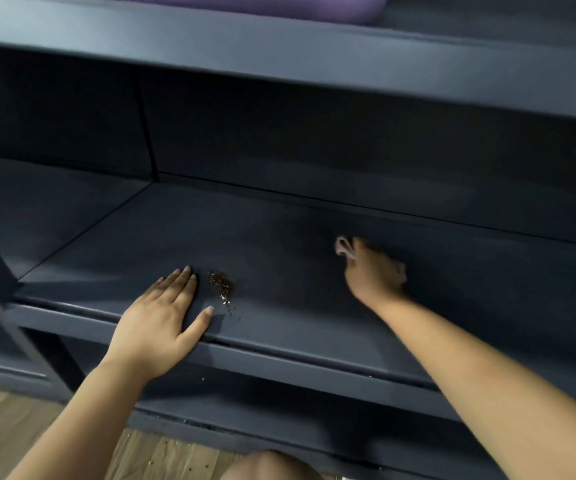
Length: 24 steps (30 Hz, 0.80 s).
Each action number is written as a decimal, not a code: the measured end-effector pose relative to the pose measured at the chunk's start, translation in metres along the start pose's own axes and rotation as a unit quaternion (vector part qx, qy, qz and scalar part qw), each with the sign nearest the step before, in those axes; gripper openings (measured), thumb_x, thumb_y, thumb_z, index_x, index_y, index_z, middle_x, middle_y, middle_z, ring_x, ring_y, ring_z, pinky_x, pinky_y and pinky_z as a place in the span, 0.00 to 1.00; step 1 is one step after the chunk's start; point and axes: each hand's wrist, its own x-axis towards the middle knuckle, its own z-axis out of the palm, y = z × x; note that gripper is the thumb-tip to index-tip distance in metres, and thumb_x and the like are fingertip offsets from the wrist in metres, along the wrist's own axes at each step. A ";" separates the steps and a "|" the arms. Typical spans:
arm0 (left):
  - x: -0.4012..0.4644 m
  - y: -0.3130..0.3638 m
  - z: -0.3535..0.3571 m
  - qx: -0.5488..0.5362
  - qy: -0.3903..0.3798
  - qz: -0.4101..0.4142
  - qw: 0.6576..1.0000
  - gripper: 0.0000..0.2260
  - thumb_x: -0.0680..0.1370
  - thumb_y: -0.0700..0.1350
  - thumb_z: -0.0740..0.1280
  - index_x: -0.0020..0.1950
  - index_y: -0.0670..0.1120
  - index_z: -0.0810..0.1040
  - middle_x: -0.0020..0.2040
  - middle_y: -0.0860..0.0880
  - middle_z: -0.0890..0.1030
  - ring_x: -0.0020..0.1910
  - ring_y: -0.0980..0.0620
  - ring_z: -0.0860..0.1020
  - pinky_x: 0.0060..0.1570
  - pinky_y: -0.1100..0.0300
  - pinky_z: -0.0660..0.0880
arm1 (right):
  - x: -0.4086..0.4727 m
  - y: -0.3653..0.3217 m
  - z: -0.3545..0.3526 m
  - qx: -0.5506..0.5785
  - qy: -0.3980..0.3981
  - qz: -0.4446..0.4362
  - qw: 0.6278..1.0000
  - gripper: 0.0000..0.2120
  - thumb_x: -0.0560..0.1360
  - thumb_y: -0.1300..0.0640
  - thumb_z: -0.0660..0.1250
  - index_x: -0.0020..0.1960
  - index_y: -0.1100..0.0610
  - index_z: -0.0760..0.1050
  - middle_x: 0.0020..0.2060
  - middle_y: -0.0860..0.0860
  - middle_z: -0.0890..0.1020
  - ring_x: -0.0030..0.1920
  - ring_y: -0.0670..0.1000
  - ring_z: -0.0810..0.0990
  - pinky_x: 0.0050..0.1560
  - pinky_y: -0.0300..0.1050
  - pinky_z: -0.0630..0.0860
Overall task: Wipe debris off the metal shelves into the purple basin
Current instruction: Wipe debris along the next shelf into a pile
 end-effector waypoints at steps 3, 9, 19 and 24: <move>-0.001 0.001 0.001 -0.001 -0.001 -0.005 1.000 0.45 0.75 0.70 0.36 0.71 0.38 0.69 0.72 0.42 0.68 0.72 0.45 0.67 0.71 0.55 0.57 | 0.001 0.018 0.003 0.006 -0.028 0.020 0.999 0.20 0.80 0.59 0.56 0.72 0.58 0.62 0.66 0.58 0.72 0.65 0.59 0.71 0.62 0.47 0.67; -0.003 0.003 0.000 -0.012 -0.007 -0.017 1.000 0.47 0.74 0.71 0.32 0.72 0.38 0.68 0.72 0.43 0.67 0.72 0.45 0.66 0.71 0.55 0.57 | 0.004 -0.032 0.019 0.011 -0.076 -0.052 0.996 0.20 0.81 0.54 0.55 0.72 0.53 0.62 0.69 0.55 0.70 0.68 0.57 0.69 0.67 0.46 0.65; -0.002 -0.003 -0.003 -0.007 -0.012 0.014 1.000 0.50 0.70 0.72 0.28 0.76 0.41 0.60 0.76 0.47 0.59 0.76 0.51 0.58 0.72 0.62 0.47 | -0.018 -0.114 0.039 0.122 -0.156 -0.200 0.960 0.16 0.81 0.58 0.55 0.68 0.50 0.66 0.61 0.55 0.76 0.57 0.58 0.76 0.53 0.46 0.72; 0.003 -0.021 -0.012 0.070 -0.034 0.045 0.996 0.37 0.81 0.64 0.41 0.68 0.37 0.72 0.68 0.41 0.73 0.67 0.44 0.73 0.69 0.58 0.57 | 0.022 -0.061 0.042 0.085 -0.032 -0.114 0.989 0.14 0.80 0.56 0.56 0.64 0.52 0.70 0.60 0.56 0.77 0.61 0.58 0.75 0.59 0.47 0.68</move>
